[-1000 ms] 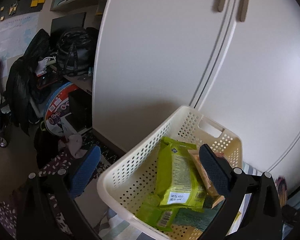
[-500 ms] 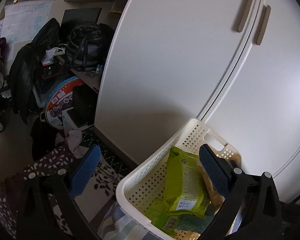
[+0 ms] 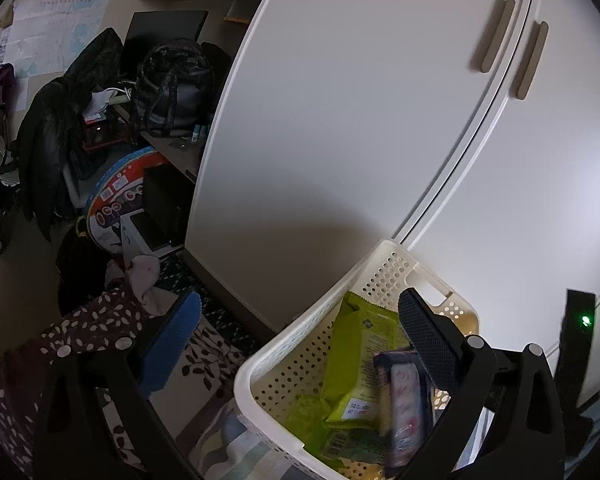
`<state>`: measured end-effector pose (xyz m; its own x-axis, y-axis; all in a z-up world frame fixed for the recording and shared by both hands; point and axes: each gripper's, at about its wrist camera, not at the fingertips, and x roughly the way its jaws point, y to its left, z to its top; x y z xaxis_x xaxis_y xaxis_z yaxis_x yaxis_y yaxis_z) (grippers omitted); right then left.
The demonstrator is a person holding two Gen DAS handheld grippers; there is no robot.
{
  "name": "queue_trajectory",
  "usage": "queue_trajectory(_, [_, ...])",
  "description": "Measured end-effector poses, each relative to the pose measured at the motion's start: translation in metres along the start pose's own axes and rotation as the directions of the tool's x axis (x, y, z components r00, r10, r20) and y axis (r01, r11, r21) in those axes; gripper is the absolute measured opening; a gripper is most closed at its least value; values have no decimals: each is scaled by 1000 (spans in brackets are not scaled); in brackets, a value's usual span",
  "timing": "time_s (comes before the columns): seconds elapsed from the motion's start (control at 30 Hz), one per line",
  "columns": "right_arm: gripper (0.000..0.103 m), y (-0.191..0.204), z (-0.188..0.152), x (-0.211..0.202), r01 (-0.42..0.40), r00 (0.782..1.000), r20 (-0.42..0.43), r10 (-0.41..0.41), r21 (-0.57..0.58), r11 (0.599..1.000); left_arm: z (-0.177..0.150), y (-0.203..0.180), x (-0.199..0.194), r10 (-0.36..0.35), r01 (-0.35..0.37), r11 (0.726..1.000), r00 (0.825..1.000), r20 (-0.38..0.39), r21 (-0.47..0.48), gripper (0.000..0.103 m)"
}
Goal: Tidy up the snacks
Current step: 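Move both tools back toward the remaining yellow and brown packs on the table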
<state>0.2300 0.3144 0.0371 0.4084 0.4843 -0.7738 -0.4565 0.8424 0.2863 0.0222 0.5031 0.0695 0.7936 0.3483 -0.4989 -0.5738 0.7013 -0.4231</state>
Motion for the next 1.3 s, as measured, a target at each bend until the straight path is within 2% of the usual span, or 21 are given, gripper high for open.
queue_trajectory(0.07, [42,0,4,2,16,1000,-4,-16,-10,1000,0,-1,0,-4,4,1000,1000,-1,9,100])
queue_trajectory(0.13, [42,1,5,0,-3,1000,-1,3,-12,1000,0,-2,1,-5,5,1000,1000,0,18,100])
queue_trajectory(0.23, [46,3,4,-17,-30,998,48,31,-21,999,-1,-6,0,-15,15,999,1000,2,29,100])
queue_trajectory(0.33, [69,-1,3,-38,-29,993,110,31,-21,999,-2,-12,-2,-30,30,999,1000,6,42,100])
queue_trajectory(0.43, [73,-7,1,-54,-18,989,147,21,-23,1000,-3,-17,-4,-46,45,997,999,8,56,100])
queue_trajectory(0.53, [94,-17,-3,-68,-6,986,168,8,-16,1000,-6,-25,-5,-71,71,995,997,-1,72,100])
queue_trajectory(0.7, [94,-43,-11,-92,45,978,202,-47,17,999,-11,-42,-10,-109,108,987,994,-1,116,100])
queue_trajectory(0.9, [97,-87,-28,-119,116,964,230,-133,88,989,-22,-71,-21,-180,177,961,984,-6,210,100])
queue_trajectory(1.17, [97,-148,-55,-134,158,963,181,-197,211,965,-37,-101,-29,-267,273,920,962,-61,281,100])
queue_trajectory(1.3, [97,-172,-70,-136,196,959,154,-238,248,949,-50,-120,-36,-320,334,881,942,-99,335,100])
